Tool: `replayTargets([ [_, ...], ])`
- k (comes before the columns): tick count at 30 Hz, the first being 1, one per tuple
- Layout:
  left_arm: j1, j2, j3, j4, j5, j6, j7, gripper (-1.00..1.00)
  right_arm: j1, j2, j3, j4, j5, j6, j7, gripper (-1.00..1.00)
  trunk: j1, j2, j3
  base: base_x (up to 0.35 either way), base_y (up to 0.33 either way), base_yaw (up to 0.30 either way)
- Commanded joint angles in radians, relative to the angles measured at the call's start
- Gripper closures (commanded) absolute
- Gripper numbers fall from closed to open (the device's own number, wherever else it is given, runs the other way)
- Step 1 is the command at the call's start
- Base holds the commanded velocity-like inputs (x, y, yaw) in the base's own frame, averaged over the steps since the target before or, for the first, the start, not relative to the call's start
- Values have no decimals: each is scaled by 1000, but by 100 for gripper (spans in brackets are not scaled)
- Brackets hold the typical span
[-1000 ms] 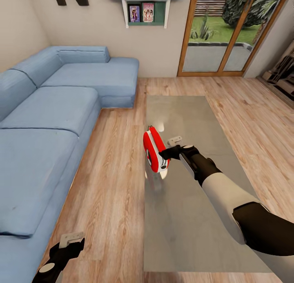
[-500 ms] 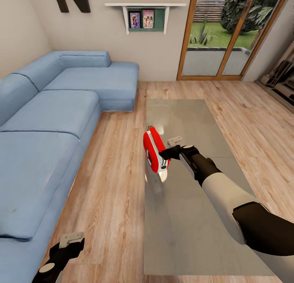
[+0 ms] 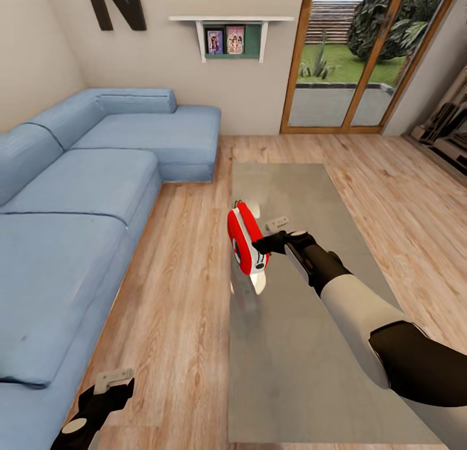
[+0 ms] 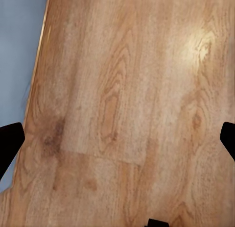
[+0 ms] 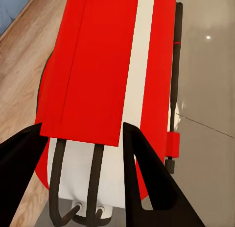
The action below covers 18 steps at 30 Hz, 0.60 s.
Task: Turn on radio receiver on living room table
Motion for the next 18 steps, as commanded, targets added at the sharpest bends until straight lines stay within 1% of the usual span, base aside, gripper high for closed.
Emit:
replayTargets([
  [1, 0, -1, 0, 0, 0, 0, 0, -100, 0, 0, 0, -1, -3, 0, 0, 100, 0, 0, 2, 0, 0, 0],
  [6, 0, 0, 0, 0, 1, -11, 0, -100, 0, 0, 0, -1, -4, 1, 0, 100, 0, 0, 10, 0, 0, 0],
  [10, 0, 0, -1, 0, 0, -24, -6, -100, 0, 0, 0, -1, -5, 23, 3, 100, 0, 0, 17, 0, 0, 0],
  [12, 0, -1, -1, 0, 1, -25, -9, -100, 0, 0, 0, -1, -5, 30, 15, 100, 0, 0, 20, 0, 0, 0],
  [14, 0, 0, -1, 0, 1, -26, -11, -100, 0, -1, 0, -1, -5, 33, 52, 100, 0, 0, 23, 0, 0, -14],
  [15, 0, 0, 0, 0, 1, -26, -12, -100, 0, -3, 0, -1, -2, 34, 97, 100, 0, 0, 25, 0, 0, -45],
  [16, 0, 0, 0, 0, 1, -26, -12, -100, 0, -5, 0, -1, -1, 35, 115, 100, 0, 0, 26, 0, 0, -41],
  [17, 0, 0, 0, 1, 1, -27, -12, -100, 0, -20, 0, -1, 2, 35, 175, 100, 0, 0, 27, 0, 0, -21],
  [18, 0, 0, 1, 1, 1, -27, -12, -100, 0, -33, 1, -1, 3, 35, 217, 100, 0, 0, 27, 0, 0, -14],
])
